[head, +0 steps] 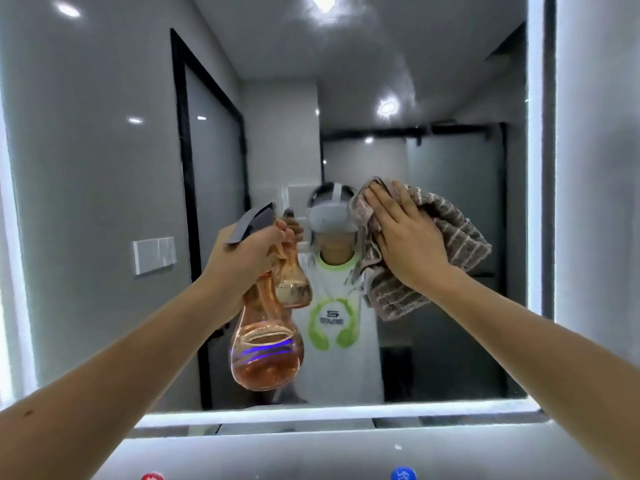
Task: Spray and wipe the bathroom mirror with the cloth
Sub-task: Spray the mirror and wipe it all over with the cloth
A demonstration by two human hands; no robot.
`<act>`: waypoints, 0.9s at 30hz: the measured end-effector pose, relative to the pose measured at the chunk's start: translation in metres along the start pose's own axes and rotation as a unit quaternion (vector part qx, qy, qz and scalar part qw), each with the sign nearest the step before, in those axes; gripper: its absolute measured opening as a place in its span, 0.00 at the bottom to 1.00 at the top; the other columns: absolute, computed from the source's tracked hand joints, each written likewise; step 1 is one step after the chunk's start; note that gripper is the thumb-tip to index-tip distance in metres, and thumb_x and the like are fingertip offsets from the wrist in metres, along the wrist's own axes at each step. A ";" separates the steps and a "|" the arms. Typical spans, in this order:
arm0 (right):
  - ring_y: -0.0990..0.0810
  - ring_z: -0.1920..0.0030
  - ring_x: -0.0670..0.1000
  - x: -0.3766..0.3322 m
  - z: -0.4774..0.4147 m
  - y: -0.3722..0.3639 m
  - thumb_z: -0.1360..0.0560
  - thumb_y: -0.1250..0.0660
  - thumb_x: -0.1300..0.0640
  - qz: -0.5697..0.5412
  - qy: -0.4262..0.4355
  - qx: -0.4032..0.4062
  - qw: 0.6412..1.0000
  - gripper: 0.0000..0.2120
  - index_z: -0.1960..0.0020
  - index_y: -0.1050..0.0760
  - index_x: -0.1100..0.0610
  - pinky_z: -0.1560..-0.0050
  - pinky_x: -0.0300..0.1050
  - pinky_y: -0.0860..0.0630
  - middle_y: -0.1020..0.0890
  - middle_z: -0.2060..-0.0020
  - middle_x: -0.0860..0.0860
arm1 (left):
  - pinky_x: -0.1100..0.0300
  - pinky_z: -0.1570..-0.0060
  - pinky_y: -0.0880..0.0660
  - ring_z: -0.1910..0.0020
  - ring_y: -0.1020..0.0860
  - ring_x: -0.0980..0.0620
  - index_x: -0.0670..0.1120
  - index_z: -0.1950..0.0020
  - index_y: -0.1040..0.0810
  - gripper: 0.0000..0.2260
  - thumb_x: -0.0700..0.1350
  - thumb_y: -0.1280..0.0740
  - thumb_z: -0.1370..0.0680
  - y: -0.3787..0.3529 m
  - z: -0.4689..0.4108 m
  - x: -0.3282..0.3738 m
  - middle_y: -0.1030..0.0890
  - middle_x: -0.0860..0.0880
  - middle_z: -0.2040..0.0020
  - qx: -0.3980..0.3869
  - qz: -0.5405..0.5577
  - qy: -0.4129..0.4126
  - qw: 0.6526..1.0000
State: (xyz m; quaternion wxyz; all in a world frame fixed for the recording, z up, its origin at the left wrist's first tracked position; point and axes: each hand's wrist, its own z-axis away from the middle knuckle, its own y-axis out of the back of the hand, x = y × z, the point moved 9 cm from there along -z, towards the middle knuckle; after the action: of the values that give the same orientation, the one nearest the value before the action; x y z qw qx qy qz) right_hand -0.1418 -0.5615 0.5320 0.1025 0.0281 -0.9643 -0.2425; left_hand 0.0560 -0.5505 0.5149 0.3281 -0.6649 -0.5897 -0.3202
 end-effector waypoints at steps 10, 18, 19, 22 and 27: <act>0.60 0.25 0.50 0.022 -0.084 0.045 0.20 0.52 0.56 0.010 -0.031 0.054 0.998 0.25 0.25 0.57 0.55 0.30 0.51 0.44 0.53 0.24 0.48 | 0.70 0.75 0.28 0.73 0.20 0.61 0.45 0.60 0.23 0.08 0.37 0.40 0.25 -0.031 -0.041 0.039 0.20 0.49 0.63 -0.010 0.027 -0.022 0.999; 0.59 0.25 0.52 0.074 -0.121 0.082 0.20 0.52 0.57 0.013 -0.090 0.065 0.994 0.26 0.25 0.58 0.53 0.28 0.53 0.49 0.54 0.24 0.49 | 0.65 0.71 0.24 0.72 0.20 0.57 0.45 0.62 0.23 0.06 0.40 0.37 0.27 -0.051 -0.064 0.049 0.19 0.50 0.68 -0.004 0.035 -0.022 0.999; 0.58 0.25 0.52 0.080 -0.119 0.084 0.20 0.52 0.57 0.016 -0.093 0.065 0.993 0.26 0.25 0.58 0.53 0.28 0.53 0.49 0.54 0.24 0.49 | 0.66 0.72 0.24 0.72 0.20 0.57 0.45 0.62 0.23 0.06 0.40 0.37 0.27 -0.054 -0.064 0.050 0.19 0.50 0.68 -0.005 0.032 -0.026 0.999; 0.57 0.25 0.53 0.095 -0.099 0.079 0.20 0.51 0.57 -0.004 -0.104 0.068 0.992 0.26 0.25 0.57 0.53 0.28 0.53 0.49 0.53 0.24 0.49 | 0.66 0.71 0.24 0.70 0.19 0.57 0.46 0.60 0.23 0.05 0.40 0.37 0.27 -0.063 -0.061 0.045 0.19 0.49 0.65 -0.012 0.032 -0.028 0.999; 0.55 0.25 0.55 0.114 -0.035 0.050 0.20 0.50 0.58 -0.012 -0.114 0.048 0.992 0.26 0.25 0.55 0.54 0.26 0.52 0.49 0.51 0.24 0.50 | 0.67 0.73 0.26 0.71 0.19 0.59 0.46 0.59 0.22 0.06 0.40 0.38 0.26 -0.079 -0.035 0.012 0.18 0.50 0.64 -0.002 0.034 0.021 0.999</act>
State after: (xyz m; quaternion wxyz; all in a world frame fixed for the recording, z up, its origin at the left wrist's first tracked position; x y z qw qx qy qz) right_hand -0.2456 -0.5455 0.6067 -0.0121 0.0165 -0.9799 -0.1984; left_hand -0.0227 -0.5649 0.5494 0.3498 -0.6784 -0.5591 -0.3237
